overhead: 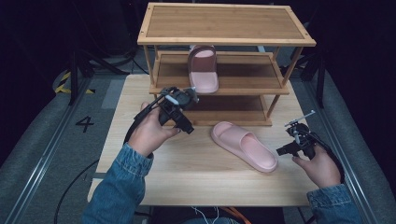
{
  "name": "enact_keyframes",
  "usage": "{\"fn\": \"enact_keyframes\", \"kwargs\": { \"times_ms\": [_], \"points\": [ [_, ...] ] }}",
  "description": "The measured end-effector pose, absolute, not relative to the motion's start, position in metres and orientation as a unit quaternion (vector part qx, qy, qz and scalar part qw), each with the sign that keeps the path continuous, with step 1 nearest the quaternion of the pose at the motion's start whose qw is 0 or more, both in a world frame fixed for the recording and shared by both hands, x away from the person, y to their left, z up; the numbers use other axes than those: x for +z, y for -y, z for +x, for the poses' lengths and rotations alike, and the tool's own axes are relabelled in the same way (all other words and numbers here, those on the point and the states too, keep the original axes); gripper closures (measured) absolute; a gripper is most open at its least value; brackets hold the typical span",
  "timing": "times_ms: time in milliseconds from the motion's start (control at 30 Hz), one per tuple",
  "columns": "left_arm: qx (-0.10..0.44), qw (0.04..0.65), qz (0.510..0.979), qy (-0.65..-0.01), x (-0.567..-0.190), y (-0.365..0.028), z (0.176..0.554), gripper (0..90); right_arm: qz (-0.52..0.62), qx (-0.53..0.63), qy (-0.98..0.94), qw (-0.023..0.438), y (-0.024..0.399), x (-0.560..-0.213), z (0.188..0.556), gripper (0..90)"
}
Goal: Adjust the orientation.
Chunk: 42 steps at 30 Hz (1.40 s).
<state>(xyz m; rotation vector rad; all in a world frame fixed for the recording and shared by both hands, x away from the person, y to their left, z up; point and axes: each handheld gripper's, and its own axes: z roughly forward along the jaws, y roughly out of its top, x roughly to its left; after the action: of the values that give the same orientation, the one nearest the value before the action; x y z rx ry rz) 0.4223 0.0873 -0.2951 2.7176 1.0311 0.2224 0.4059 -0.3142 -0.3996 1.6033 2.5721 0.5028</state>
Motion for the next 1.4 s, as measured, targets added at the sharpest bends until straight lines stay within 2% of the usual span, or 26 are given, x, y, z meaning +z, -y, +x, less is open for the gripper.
{"fn": "enact_keyframes", "kwargs": {
  "times_ms": [100,167,267,333,400,467,533,767,1000,1133,1400],
  "points": [
    [0.051,0.122,0.922,-0.365,-0.314,-0.097,0.419,17.8,0.516,0.166,-0.840,0.037,0.309,-0.400,0.408,58.9],
    [0.010,0.132,0.919,-0.371,-0.331,-0.102,0.415,16.6,0.506,0.163,-0.846,0.045,0.306,-0.401,0.409,58.1],
    [-0.014,0.126,0.923,-0.363,-0.343,-0.103,0.412,19.0,0.507,0.158,-0.846,0.047,0.306,-0.405,0.411,58.1],
    [-0.012,0.103,0.929,-0.356,-0.350,-0.100,0.414,22.6,0.510,0.154,-0.845,0.049,0.305,-0.407,0.411,58.4],
    [-0.009,0.100,0.929,-0.356,-0.358,-0.100,0.414,15.6,0.504,0.154,-0.849,0.051,0.304,-0.410,0.412,59.0],
    [-0.026,0.109,0.932,-0.344,-0.365,-0.100,0.416,18.4,0.508,0.150,-0.847,0.047,0.303,-0.413,0.413,60.9],
    [-0.036,0.106,0.929,-0.353,-0.373,-0.099,0.417,16.3,0.502,0.152,-0.850,0.050,0.302,-0.414,0.413,63.2],
    [-0.016,0.086,0.925,-0.369,-0.392,-0.099,0.424,17.6,0.490,0.150,-0.857,0.054,0.296,-0.418,0.414,72.0],
    [-0.014,0.091,0.919,-0.383,-0.392,-0.101,0.424,17.3,0.496,0.159,-0.852,0.044,0.301,-0.421,0.416,74.5],
    [-0.014,0.092,0.917,-0.387,-0.392,-0.104,0.425,17.2,0.499,0.153,-0.850,0.072,0.301,-0.419,0.415,76.2],
    [-0.015,0.088,0.918,-0.386,-0.395,-0.105,0.426,17.2,0.500,0.139,-0.852,0.068,0.299,-0.427,0.417,75.8]
  ]
}}
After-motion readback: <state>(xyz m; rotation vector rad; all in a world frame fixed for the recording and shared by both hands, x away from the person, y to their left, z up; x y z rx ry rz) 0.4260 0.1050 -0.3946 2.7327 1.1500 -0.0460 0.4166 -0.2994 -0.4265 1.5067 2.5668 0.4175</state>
